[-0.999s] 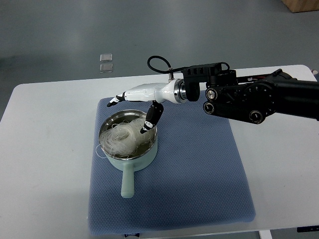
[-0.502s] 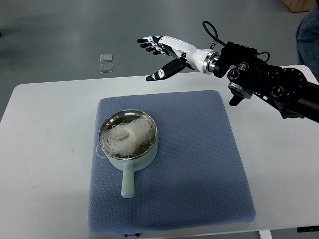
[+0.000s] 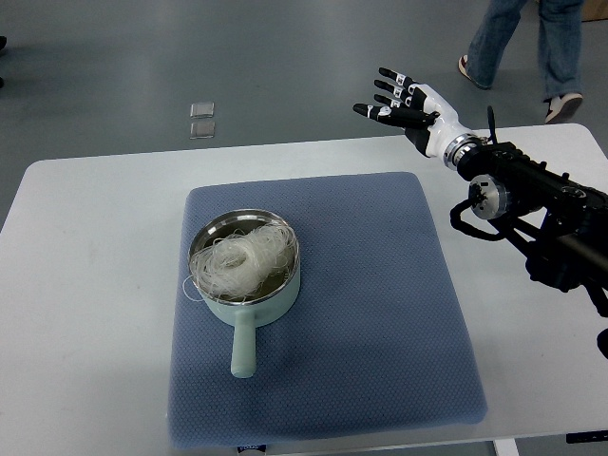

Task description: Put vermicelli into pot with right hand

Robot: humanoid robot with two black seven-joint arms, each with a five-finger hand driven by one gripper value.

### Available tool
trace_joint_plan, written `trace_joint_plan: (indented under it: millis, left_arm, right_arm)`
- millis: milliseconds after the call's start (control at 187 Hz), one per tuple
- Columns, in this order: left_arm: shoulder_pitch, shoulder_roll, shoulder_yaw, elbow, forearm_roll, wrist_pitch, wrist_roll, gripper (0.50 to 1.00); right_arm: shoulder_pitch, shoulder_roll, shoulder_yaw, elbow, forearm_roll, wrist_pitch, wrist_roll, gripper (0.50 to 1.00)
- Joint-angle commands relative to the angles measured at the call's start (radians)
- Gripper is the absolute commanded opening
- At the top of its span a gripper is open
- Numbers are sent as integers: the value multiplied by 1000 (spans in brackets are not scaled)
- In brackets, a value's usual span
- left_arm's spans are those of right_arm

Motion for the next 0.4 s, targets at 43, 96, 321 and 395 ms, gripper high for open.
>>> trace_joint_plan:
  millis: [43,96,321,395]
  left_arm:
    - [-5,0,0,1,0,0,-1,1000]
    - [-9,0,2,1,0,0,-1,1000]
    - [-9,0,2,-1,0,0,-1,1000]
    - [-7,0,2,1,0,0,0,1000]
  right_arm:
    - [-16,-1,7,-9,8,2,5,924]
    - [-18,0,7,-20,8,2,5,924]
    - [-26,-6,7,-21,7,8,4,924]
    - [-35,-9,7,-21,5,8,5,924]
